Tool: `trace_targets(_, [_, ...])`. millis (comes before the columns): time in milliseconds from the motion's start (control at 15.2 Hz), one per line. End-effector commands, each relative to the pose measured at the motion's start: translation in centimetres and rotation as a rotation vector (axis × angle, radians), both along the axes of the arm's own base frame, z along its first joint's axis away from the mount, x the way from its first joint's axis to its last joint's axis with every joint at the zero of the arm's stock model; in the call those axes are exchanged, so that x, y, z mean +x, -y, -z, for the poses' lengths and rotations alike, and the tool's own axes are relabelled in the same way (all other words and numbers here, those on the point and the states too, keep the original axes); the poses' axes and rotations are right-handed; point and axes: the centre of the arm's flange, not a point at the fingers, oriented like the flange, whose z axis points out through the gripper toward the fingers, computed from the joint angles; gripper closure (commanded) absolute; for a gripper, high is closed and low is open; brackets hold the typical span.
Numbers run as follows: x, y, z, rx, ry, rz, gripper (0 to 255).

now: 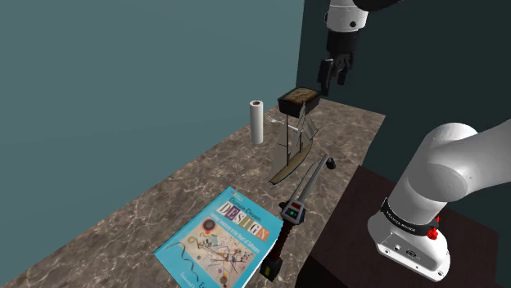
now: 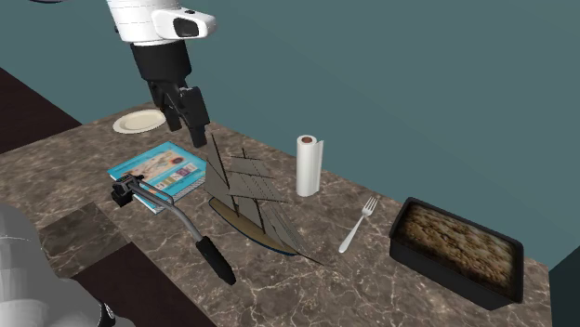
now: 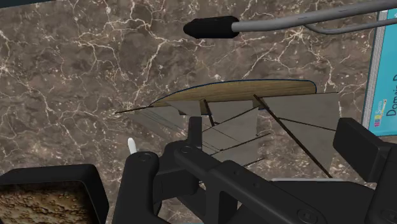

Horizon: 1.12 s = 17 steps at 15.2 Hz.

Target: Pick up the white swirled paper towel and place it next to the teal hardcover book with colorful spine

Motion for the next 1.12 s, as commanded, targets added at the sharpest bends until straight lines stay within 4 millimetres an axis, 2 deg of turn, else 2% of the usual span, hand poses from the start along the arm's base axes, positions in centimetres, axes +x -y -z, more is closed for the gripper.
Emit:
trace_targets(0, [0.0,0.0,0.0,0.0,0.0,0.0,0])
trace_targets(1056, [19.9,1.2,7.9,0.064,-0.018,0.088,0])
